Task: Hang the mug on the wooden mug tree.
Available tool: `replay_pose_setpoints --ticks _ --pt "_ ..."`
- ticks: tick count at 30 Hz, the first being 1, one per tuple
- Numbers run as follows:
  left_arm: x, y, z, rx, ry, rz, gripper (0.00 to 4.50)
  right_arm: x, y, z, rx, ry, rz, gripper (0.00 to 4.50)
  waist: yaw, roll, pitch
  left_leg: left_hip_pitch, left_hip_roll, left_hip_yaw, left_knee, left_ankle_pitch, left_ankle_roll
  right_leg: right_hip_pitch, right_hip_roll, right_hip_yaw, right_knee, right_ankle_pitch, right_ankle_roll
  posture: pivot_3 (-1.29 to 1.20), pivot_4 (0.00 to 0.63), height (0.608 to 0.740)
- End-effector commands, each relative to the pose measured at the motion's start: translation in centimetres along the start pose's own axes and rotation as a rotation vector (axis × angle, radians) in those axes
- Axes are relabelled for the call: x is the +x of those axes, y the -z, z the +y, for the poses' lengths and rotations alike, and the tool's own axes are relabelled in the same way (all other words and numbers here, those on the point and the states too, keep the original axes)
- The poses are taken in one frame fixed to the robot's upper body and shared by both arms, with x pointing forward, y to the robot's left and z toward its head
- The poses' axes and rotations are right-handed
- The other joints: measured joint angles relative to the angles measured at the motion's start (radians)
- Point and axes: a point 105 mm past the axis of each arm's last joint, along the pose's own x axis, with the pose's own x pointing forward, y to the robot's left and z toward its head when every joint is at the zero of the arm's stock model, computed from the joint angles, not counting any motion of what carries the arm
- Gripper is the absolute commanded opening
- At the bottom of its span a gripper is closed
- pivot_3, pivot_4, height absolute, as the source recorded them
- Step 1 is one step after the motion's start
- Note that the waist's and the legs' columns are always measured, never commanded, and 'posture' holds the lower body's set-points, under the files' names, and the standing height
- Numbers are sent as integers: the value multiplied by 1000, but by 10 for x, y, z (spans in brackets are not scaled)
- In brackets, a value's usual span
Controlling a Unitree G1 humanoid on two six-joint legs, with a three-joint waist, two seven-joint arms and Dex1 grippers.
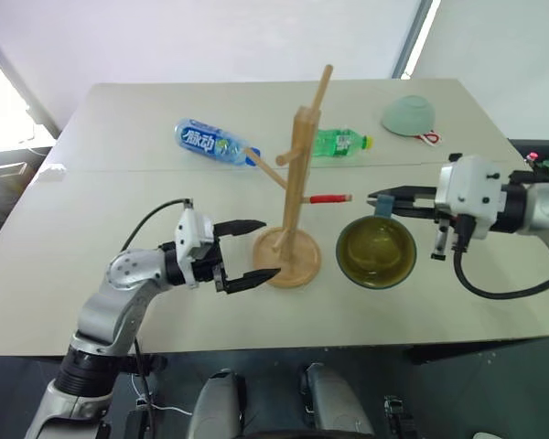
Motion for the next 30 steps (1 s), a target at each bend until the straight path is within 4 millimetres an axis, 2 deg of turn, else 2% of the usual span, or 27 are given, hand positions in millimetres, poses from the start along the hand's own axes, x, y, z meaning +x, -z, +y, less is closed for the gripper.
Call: replay_pose_setpoints --ticks 1,15,25,30 --pt "-2 -20 1 48 2 -45 4500 1 -15 -7 -55 11 -15 45 0 0 0 0 0 0 0 0 0 0 0 0 0 0 0 0 150 740" --pt "-3 -28 2 59 6 -60 4500 20 -35 -13 -84 -11 -53 45 0 0 0 0 0 0 0 0 0 0 0 0 0 0 0 0 150 740" --pt "-1 -33 2 76 13 -73 4500 30 -40 -17 -102 -17 -49 45 0 0 0 0 0 0 0 0 0 0 -1 0 0 0 0 0 150 740" --pt "1 -49 -1 68 36 -129 4500 37 -41 -17 -95 -27 -48 45 -1 0 0 0 0 0 0 0 0 0 -1 0 0 0 0 0 150 740"
